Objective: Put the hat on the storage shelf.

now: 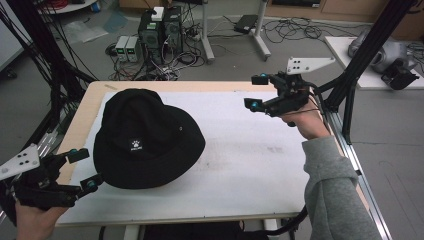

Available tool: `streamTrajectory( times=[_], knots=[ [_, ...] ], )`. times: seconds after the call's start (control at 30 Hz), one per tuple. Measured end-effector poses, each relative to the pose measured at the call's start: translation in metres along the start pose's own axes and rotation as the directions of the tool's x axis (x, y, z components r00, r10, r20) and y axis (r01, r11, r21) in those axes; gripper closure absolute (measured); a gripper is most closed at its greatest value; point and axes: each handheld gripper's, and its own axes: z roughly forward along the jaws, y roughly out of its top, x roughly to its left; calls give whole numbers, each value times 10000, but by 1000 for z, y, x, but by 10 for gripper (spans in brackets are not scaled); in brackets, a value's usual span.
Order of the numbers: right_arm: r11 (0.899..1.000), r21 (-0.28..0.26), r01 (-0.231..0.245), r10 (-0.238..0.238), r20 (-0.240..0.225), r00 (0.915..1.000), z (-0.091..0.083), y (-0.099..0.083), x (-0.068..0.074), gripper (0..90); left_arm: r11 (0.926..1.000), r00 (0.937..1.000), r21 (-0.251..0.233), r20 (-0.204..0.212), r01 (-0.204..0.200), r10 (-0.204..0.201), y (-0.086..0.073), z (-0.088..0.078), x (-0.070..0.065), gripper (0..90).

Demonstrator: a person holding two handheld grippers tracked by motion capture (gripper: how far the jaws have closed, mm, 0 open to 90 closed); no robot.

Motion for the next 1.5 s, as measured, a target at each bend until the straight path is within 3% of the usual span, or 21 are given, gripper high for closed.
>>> streamTrajectory(
  times=[0.53,0.73,0.87,1.2,1.4,1.5],
  knots=[
    [9973,41,-735,726,1119,9911,-34,-48,3,115,10000,10000,66,-51,69,-69,-2,3,3,60],
    [9963,393,-763,695,1538,9857,-37,-62,9,115,10000,9999,2,-94,82,-82,-2,2,4,60],
    [9964,222,-821,771,1731,9819,-43,-74,12,115,9999,9999,-77,-141,83,-84,-1,1,5,60],
    [9918,-369,-1222,1275,2388,9627,-69,-102,17,115,9998,9996,-177,-276,93,-98,-2,-1,6,60],
    [9896,-305,-1409,1437,2884,9467,-80,-114,16,115,9998,9994,-201,-335,79,-85,-1,-3,6,60],
    [9894,-330,-1414,1449,2833,9480,-83,-118,17,115,9996,9991,-279,-418,94,-106,-1,-5,7,60]
  ],
)
